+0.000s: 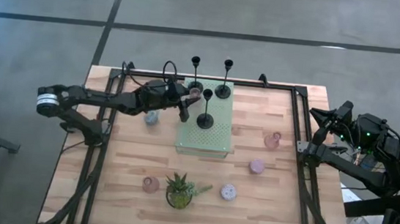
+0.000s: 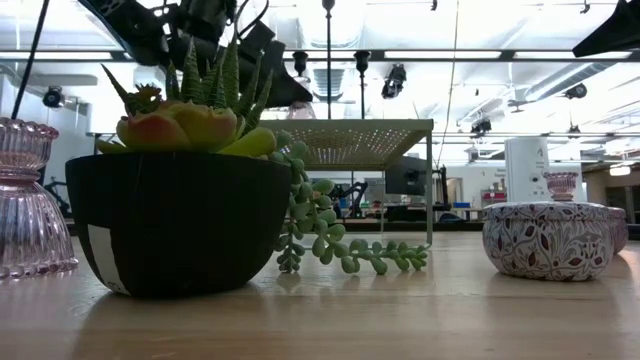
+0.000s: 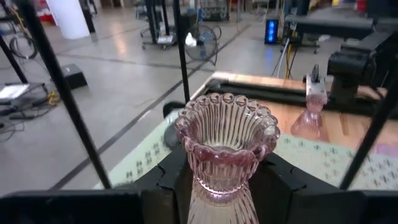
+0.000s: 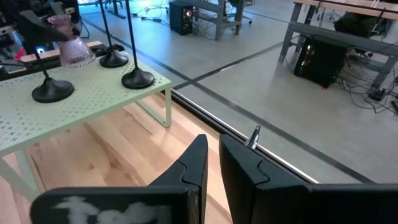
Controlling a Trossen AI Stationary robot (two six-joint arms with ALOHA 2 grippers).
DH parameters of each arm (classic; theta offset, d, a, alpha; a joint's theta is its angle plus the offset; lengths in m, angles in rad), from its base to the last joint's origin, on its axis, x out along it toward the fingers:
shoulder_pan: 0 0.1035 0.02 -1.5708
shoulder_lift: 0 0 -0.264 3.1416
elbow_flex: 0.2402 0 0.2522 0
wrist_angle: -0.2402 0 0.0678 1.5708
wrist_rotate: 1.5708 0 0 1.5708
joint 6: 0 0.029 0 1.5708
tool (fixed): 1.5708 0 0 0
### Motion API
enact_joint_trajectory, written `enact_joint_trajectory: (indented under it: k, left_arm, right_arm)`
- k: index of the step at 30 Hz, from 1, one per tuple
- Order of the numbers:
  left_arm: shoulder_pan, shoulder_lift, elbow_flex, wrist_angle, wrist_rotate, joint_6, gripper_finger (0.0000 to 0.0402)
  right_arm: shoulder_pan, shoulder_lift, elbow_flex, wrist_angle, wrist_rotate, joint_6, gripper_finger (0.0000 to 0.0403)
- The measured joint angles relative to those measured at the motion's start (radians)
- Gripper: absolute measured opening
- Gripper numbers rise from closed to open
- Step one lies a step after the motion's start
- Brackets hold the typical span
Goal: Pick & Place candle stick holders
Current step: Put the top pink glass candle holder on the shelf
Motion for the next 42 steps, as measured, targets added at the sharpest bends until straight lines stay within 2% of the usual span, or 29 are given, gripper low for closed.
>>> enact_joint_trajectory:
  k: [3, 14, 21, 33, 42]
  left_arm:
    - [0.007, 0.034, 0.006, 0.033, 0.048, 0.0, 0.0128]
    - [0.032, 0.117, 0.093, -0.013, 0.049, 0.022, 0.0128]
    - [0.032, 0.133, 0.106, -0.013, 0.056, 0.023, 0.0128]
    - [0.034, 0.186, 0.124, -0.007, 0.15, 0.037, 0.0128]
    - [0.037, 0.202, 0.148, -0.012, 0.093, 0.036, 0.0128]
  right_arm:
    - [0.0, 0.0, 0.0, 0.0, 0.0, 0.0, 0.0034]
    - [0.0, 0.0, 0.0, 0.0, 0.0, 0.0, 0.0034]
    - [0.0, 0.0, 0.0, 0.0, 0.0, 0.0, 0.0034]
    - [0.0, 0.0, 0.0, 0.0, 0.0, 0.0, 0.0034]
    - [0.0, 0.0, 0.0, 0.0, 0.0, 0.0, 0.0034]
